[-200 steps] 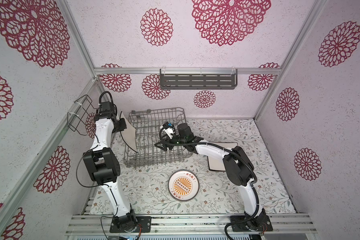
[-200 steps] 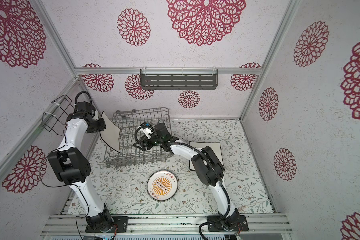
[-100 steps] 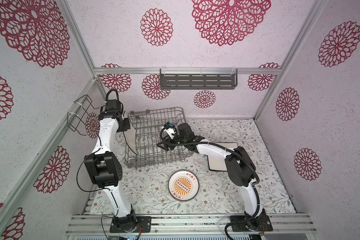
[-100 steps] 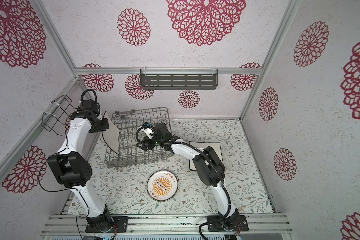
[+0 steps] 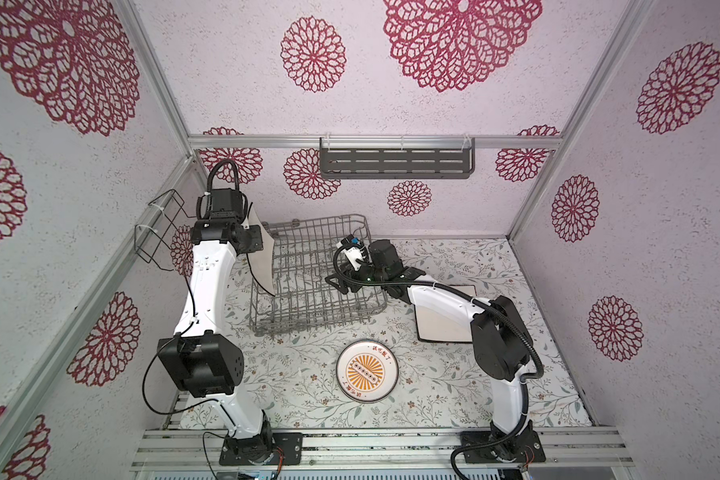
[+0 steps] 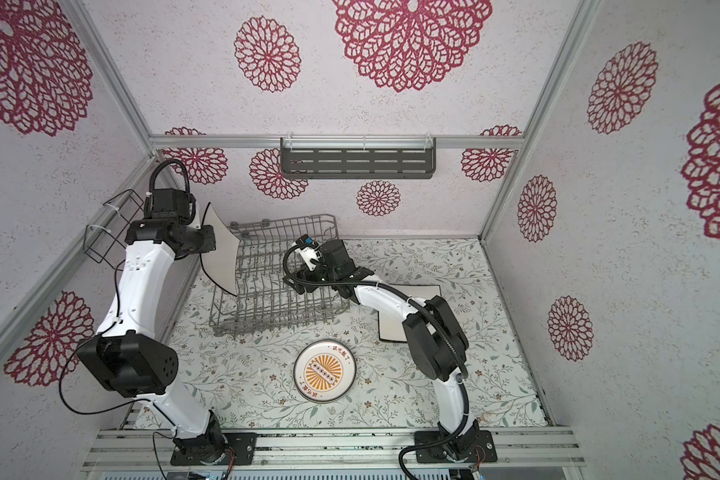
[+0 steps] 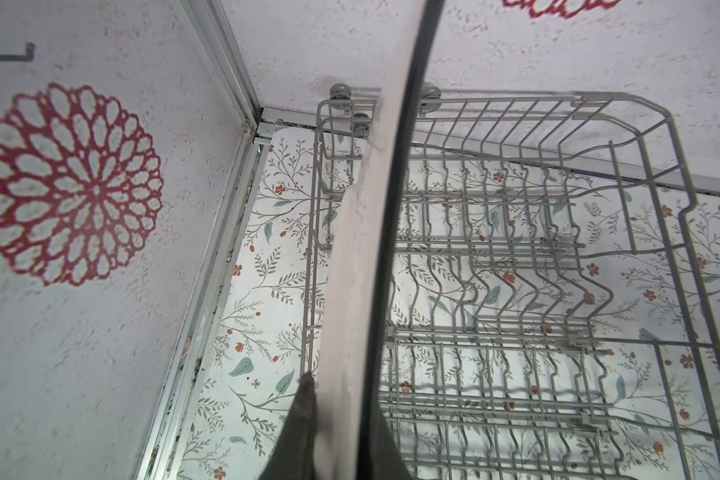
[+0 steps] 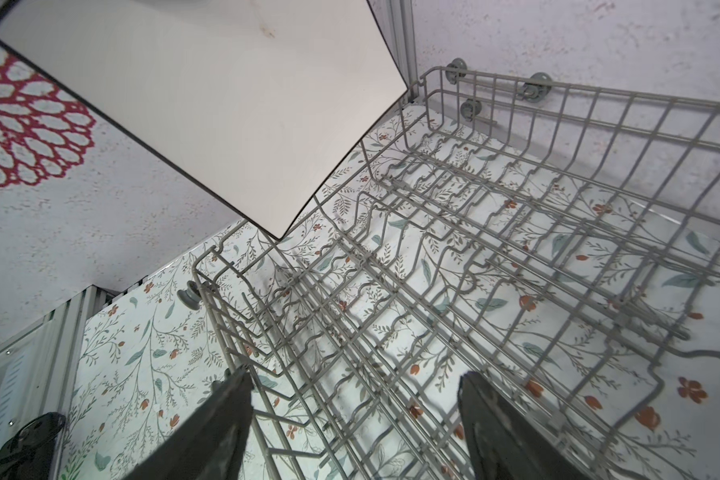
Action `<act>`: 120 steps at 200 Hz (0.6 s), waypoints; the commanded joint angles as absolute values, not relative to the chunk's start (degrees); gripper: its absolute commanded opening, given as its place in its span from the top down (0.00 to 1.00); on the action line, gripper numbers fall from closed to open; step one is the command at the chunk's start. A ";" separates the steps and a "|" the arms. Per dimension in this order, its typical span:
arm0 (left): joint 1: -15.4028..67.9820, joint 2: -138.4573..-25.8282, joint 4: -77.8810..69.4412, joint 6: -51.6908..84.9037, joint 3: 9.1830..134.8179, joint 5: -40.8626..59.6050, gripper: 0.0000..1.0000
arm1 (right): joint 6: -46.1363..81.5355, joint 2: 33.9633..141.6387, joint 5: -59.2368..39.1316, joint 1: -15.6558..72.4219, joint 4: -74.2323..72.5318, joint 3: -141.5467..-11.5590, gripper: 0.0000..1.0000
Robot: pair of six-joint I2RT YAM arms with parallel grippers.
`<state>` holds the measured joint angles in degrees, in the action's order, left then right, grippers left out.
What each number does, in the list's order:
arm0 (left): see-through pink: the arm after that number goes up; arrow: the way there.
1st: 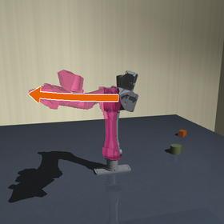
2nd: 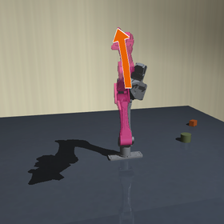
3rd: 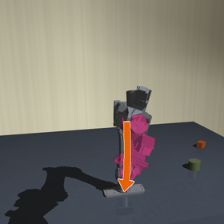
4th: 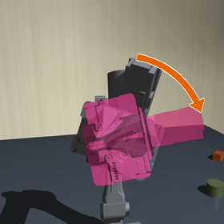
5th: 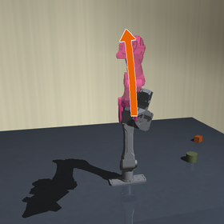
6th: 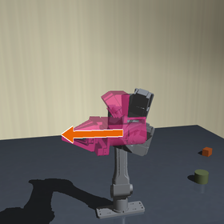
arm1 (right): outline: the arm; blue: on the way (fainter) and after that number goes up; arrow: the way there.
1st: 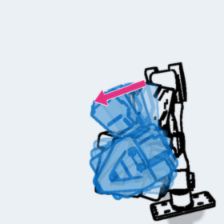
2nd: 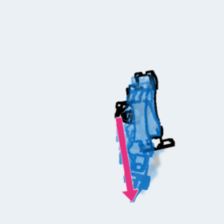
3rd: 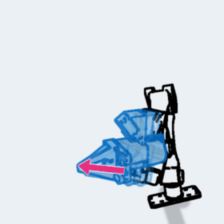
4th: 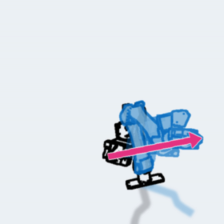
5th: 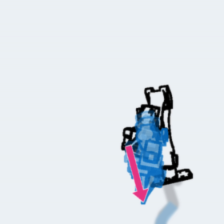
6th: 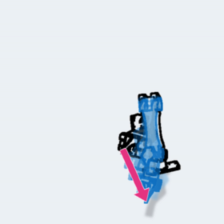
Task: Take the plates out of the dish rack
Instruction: 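Lift the cream plate from the rack with the left gripper while the right draws back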
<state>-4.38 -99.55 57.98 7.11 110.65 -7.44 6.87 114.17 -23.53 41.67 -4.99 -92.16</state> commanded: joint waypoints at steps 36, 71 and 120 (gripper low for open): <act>-3.60 -88.38 52.98 7.78 113.31 -4.52 1.00 | 5.71 105.55 -20.74 41.49 -4.79 -89.50 0.19; -3.56 -85.08 54.35 9.57 114.42 -2.21 1.00 | 5.23 100.91 -20.03 41.77 -3.10 -87.04 0.20; -3.52 -80.43 54.35 10.72 113.88 -0.19 1.00 | 5.40 92.26 -14.89 41.92 -2.94 -81.06 0.20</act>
<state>-3.64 -84.73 61.82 9.67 111.72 -2.61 6.48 97.62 -18.00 41.80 -2.66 -81.87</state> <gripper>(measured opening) 0.150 0.802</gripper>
